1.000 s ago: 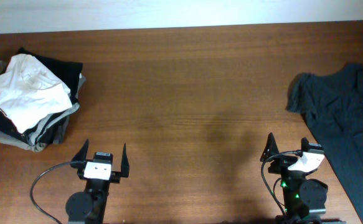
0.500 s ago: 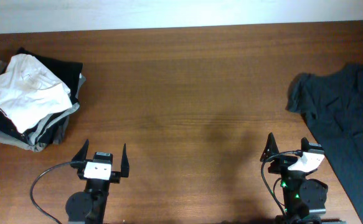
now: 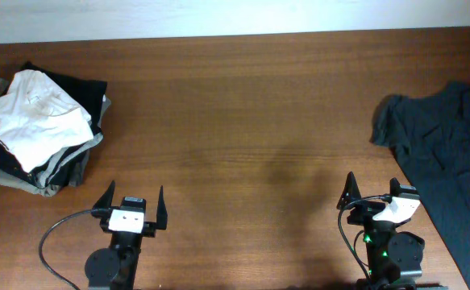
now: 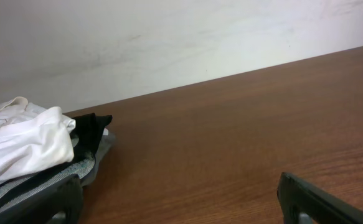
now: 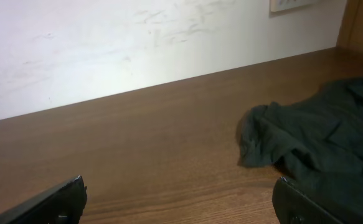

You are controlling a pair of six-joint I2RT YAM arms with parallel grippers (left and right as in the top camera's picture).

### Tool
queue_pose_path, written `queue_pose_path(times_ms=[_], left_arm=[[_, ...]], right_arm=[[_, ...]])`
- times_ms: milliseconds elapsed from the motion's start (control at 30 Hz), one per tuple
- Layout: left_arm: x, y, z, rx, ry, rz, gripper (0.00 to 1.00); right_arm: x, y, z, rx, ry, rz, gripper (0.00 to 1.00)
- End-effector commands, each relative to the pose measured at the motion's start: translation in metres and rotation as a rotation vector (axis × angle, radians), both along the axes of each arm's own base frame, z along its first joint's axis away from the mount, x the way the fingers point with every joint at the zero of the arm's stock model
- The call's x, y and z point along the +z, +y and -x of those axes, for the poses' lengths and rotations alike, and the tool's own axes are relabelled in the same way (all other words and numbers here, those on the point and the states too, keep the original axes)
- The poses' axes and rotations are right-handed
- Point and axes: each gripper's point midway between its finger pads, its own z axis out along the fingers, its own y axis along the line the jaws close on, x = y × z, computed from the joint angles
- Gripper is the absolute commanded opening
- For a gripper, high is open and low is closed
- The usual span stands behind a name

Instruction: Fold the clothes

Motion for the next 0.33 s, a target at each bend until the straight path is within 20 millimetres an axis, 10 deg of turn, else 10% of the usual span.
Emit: queue_pose_path(times_ms=[0, 300], left_arm=[[-0.0022, 0.0019, -0.0002, 0.009, 0.004, 0.009, 0.99], [-0.0022, 0.0019, -0.0002, 0.009, 0.004, 0.009, 0.99]], right_arm=[[-0.0031, -0.0017, -0.0001, -0.006, 0.002, 0.003, 0.99], [-0.0031, -0.0017, -0.0001, -0.006, 0.002, 0.003, 0.99]])
